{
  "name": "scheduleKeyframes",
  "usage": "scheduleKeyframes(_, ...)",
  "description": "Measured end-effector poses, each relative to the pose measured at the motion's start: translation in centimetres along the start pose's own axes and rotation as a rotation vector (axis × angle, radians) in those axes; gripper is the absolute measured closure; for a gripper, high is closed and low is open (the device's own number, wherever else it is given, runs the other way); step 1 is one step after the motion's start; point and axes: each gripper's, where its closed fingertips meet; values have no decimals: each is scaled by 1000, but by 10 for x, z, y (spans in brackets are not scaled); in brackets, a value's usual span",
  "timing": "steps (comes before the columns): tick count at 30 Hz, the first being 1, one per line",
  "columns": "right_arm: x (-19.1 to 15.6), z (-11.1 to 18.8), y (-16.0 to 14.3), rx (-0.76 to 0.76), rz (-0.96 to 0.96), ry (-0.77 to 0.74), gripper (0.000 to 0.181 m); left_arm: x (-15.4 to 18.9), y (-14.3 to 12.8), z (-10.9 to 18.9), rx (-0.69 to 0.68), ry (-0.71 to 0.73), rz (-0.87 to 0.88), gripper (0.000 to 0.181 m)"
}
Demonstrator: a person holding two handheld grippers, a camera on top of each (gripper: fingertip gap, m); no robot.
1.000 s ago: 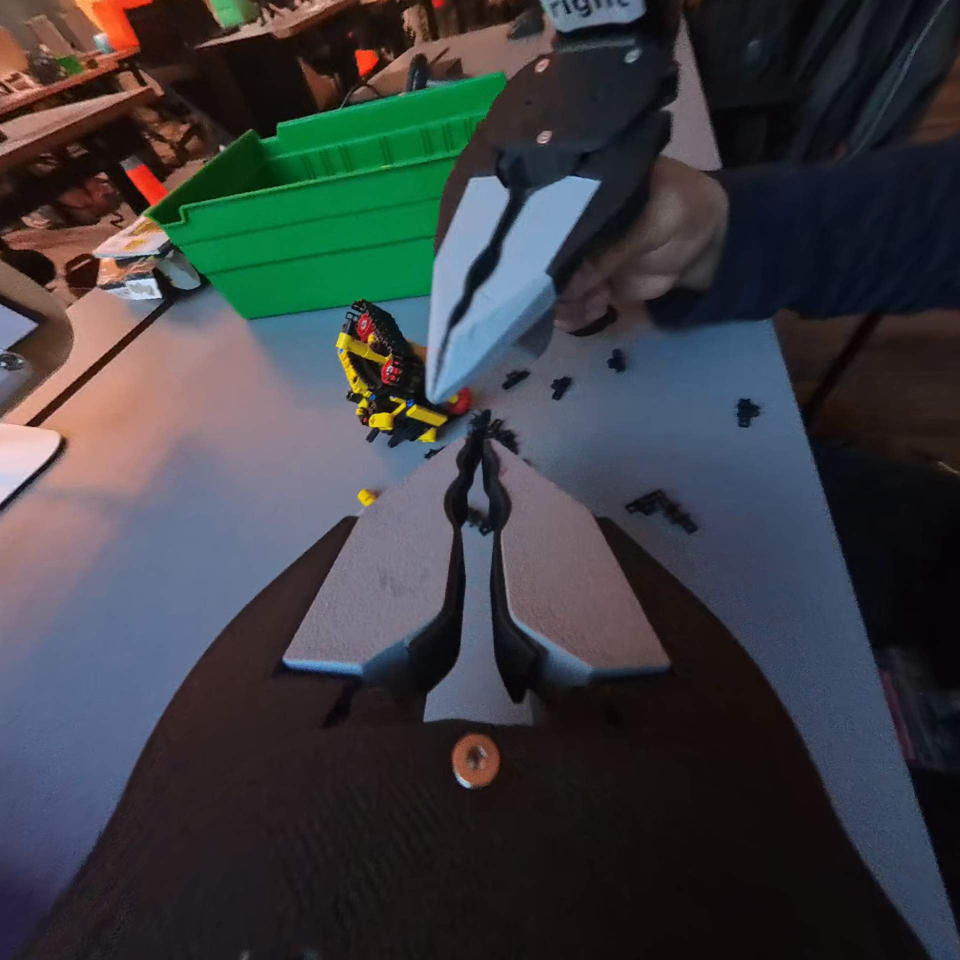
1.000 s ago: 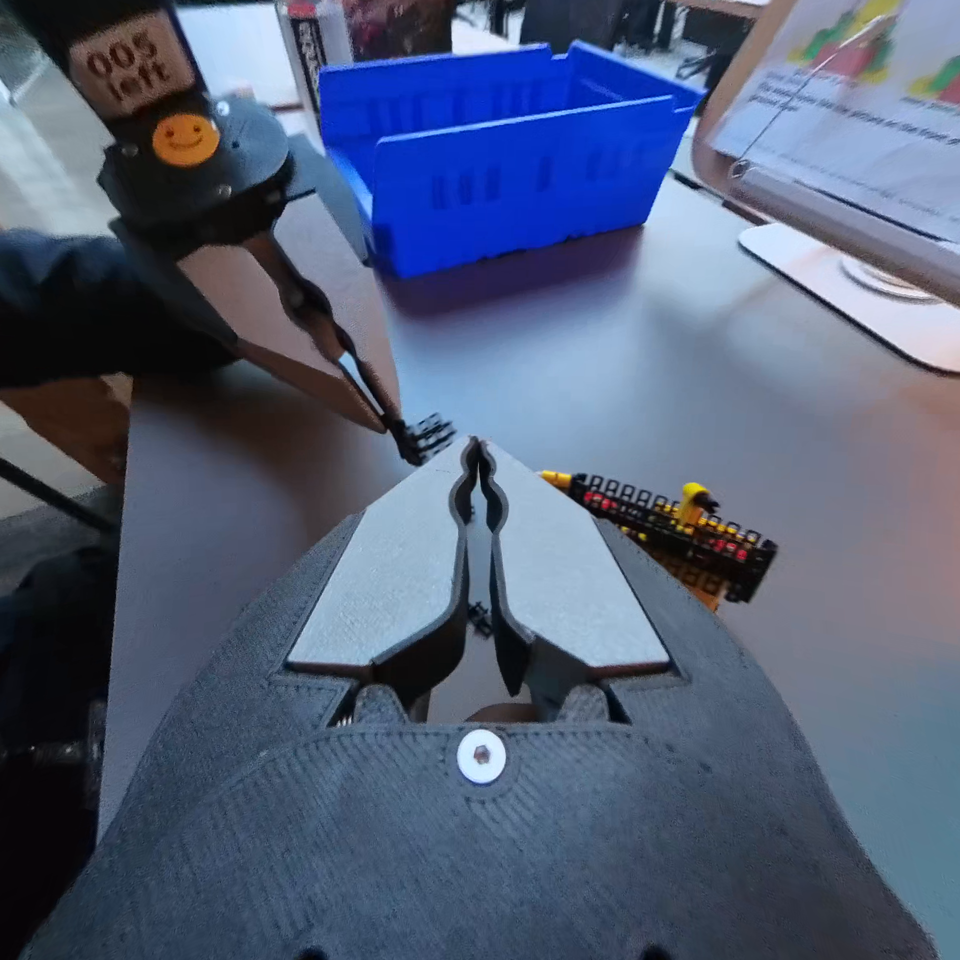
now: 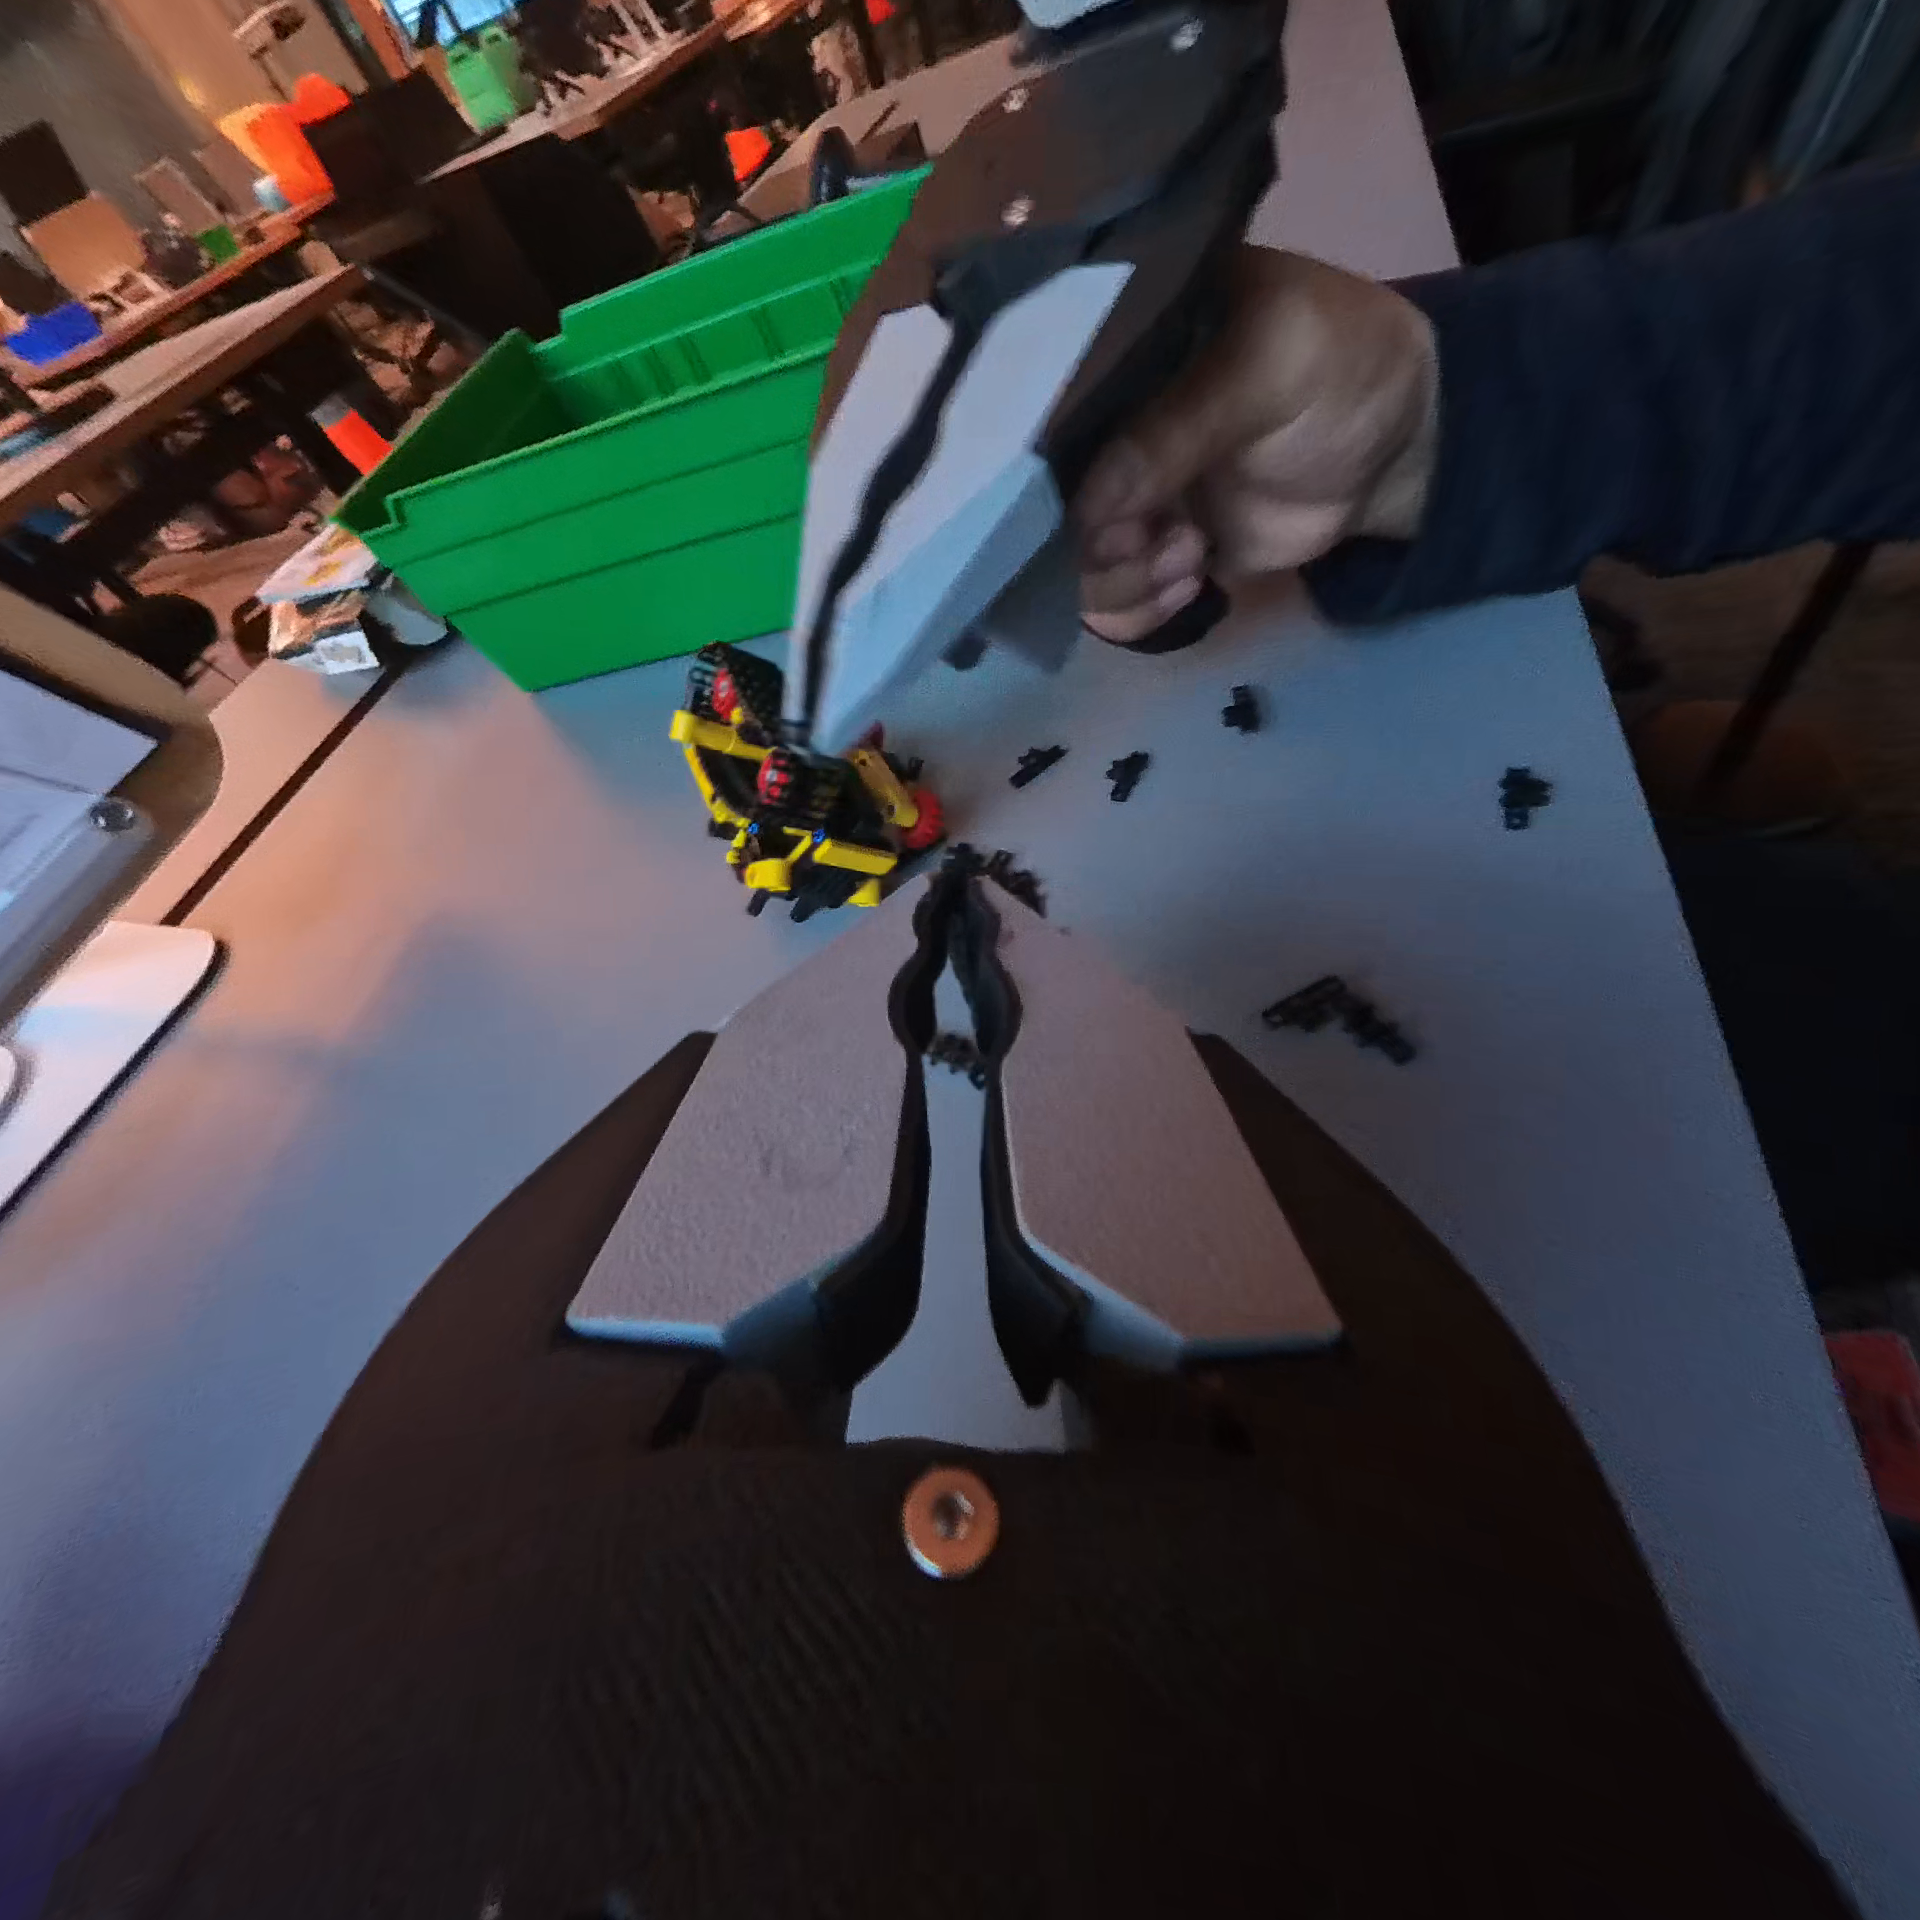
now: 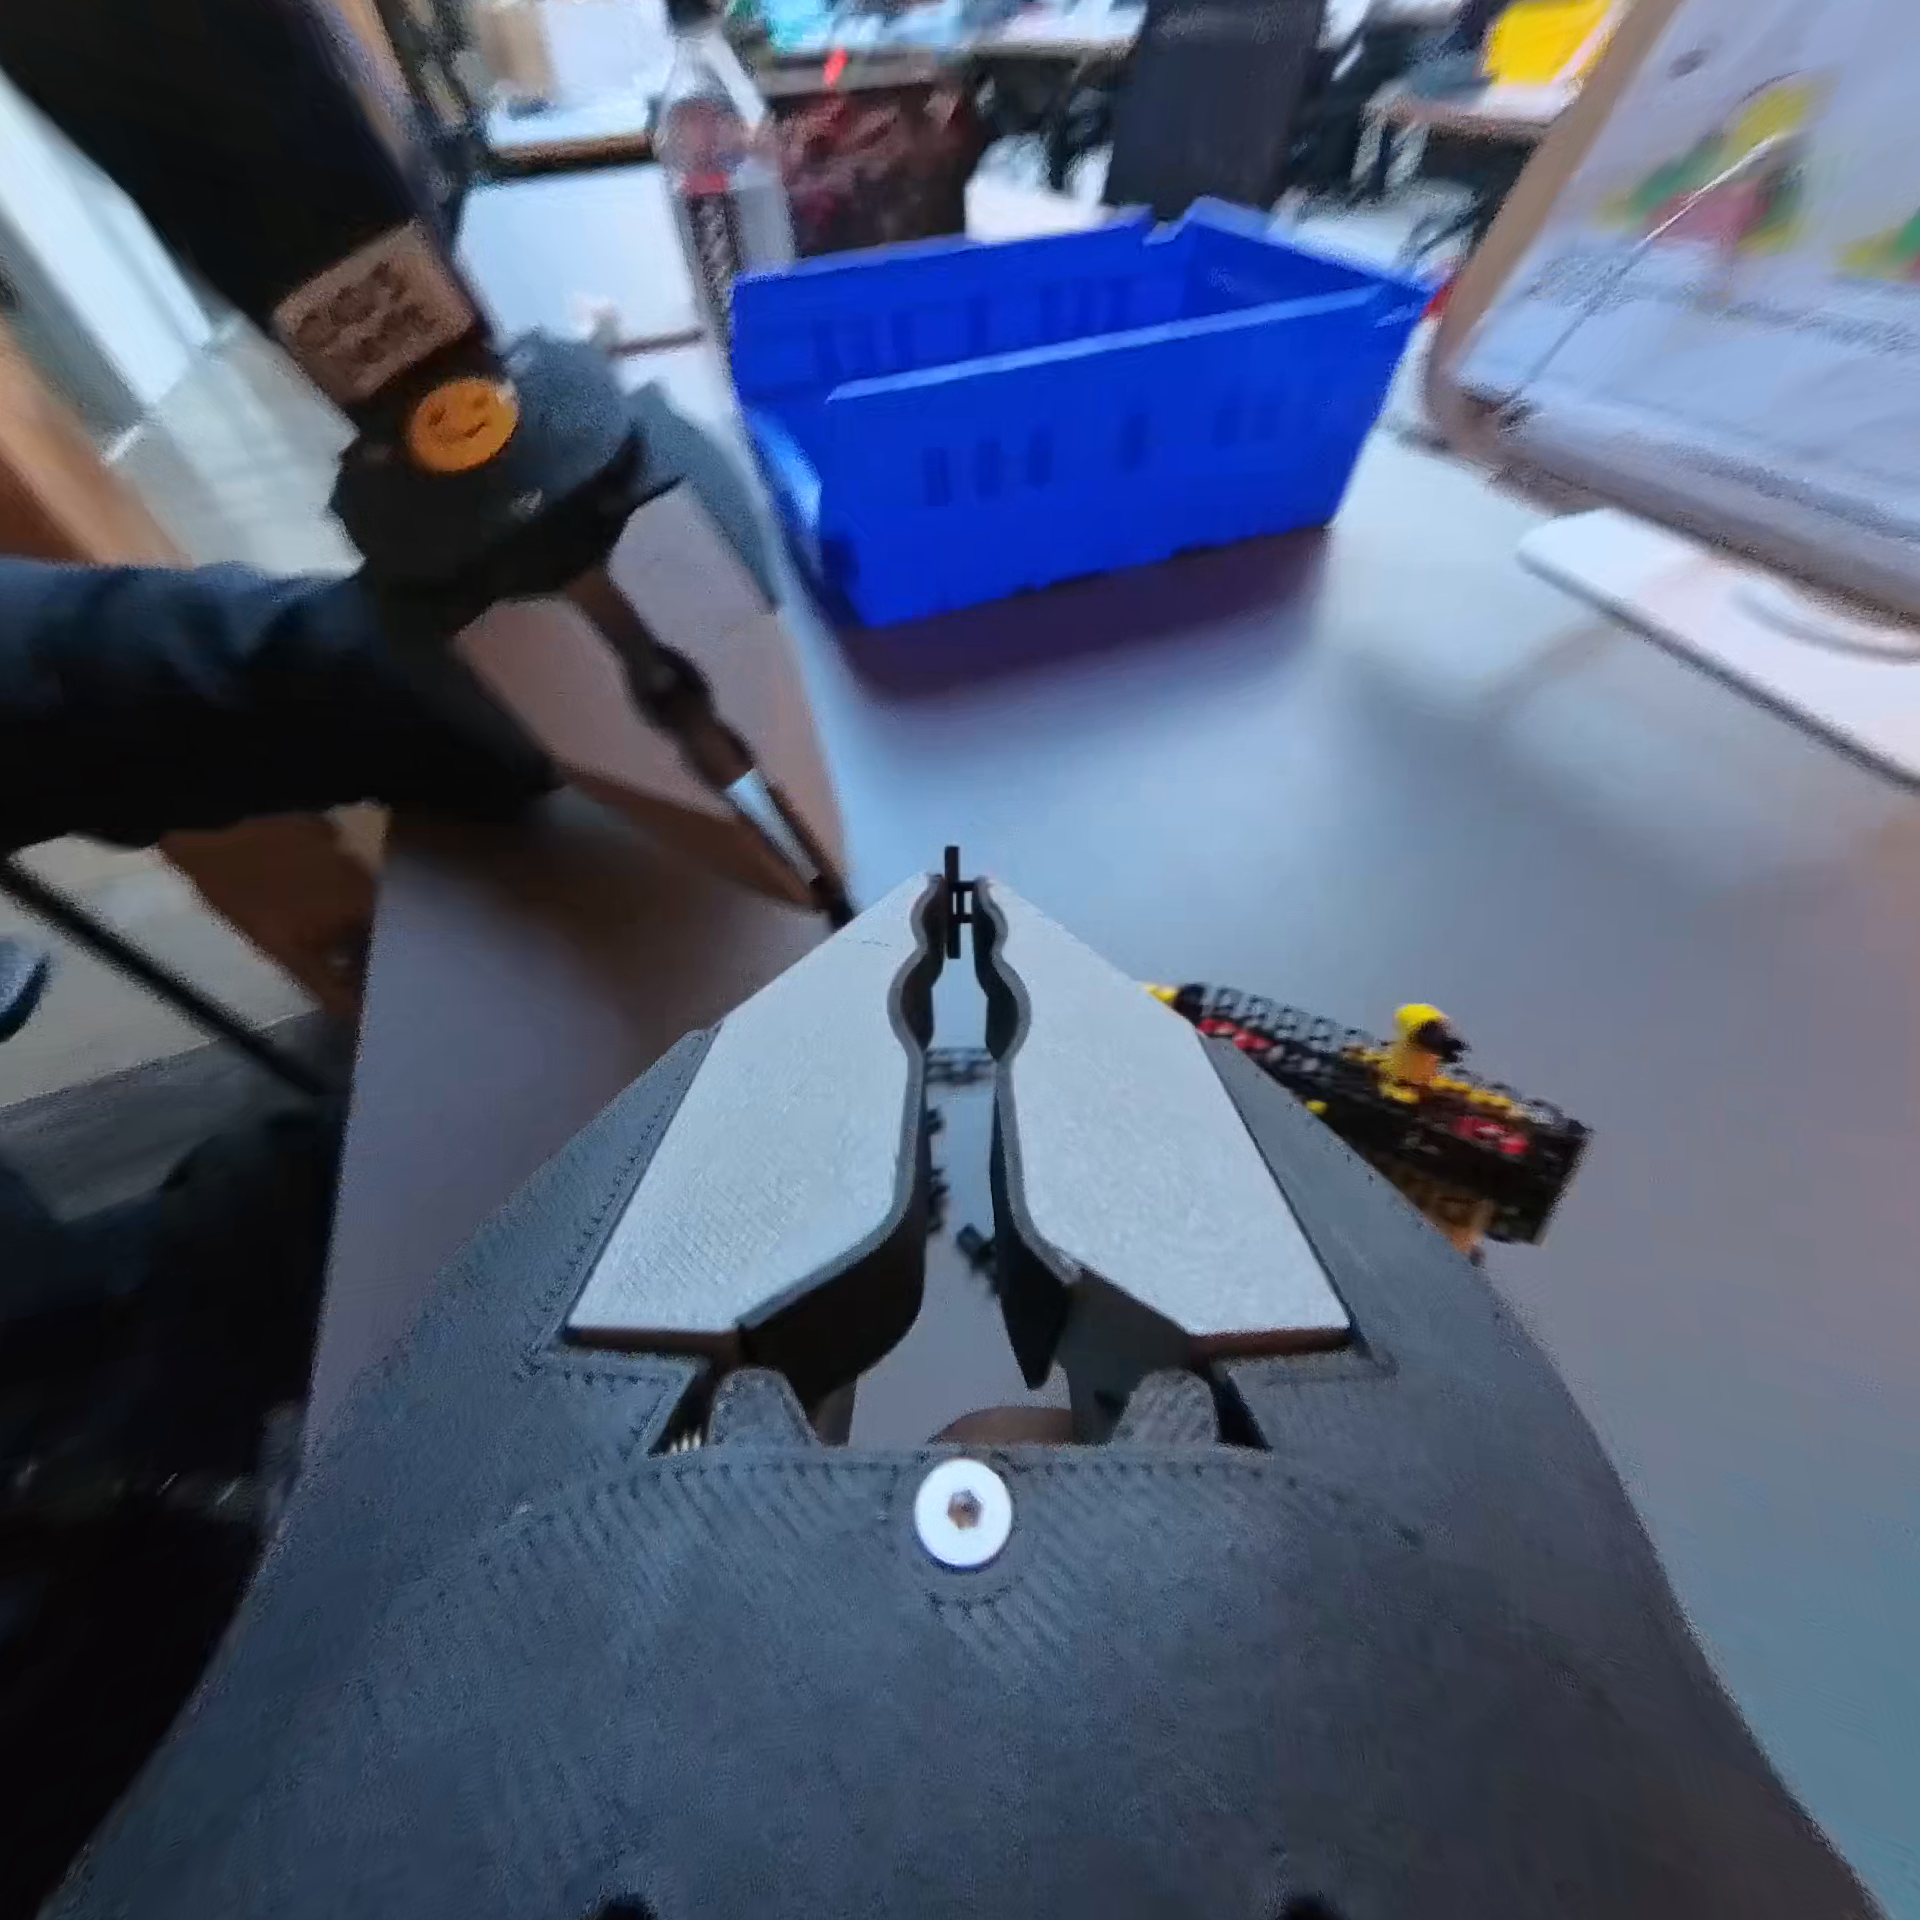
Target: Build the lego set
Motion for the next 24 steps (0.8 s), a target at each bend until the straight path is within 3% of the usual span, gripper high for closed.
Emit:
scheduleKeyframes(2, -6, -10, -16, -116, 22, 38, 180, -9, -4, 2, 7, -5, 59, 181)
scheduleKeyframes(6, 4, -26, -56, -355, 125, -77, 179, -30, -19, 1, -31, 24, 170, 181)
scheduleKeyframes(9, 0, -37, -82, -497, 128, -46, 164, -32, -19, -1, -19, 19, 188, 181)
scheduleKeyframes(12, 0, -35, -71, -438, 170, -72, 171, -31, -23, -5, -45, 23, 163, 181)
scheduleKeyframes(17, 6, -26, -48, -310, 160, -100, 163, -31, -26, -8, -49, 17, 145, 181)
scheduleKeyframes(21, -7, -22, -19, -184, 206, 6, 161, -25, -15, 0, 39, -30, 128, 181)
scheduleKeyframes(24, -20, -24, -3, -169, 297, 65, 163, -24, -13, 3, 49, -22, 104, 181)
Point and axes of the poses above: each gripper's, where its closed fingertips meet, z back along the fingers, y out of its top, x = y × z across the jaws, and after that the axes turned 13 degrees about -x, right-handed
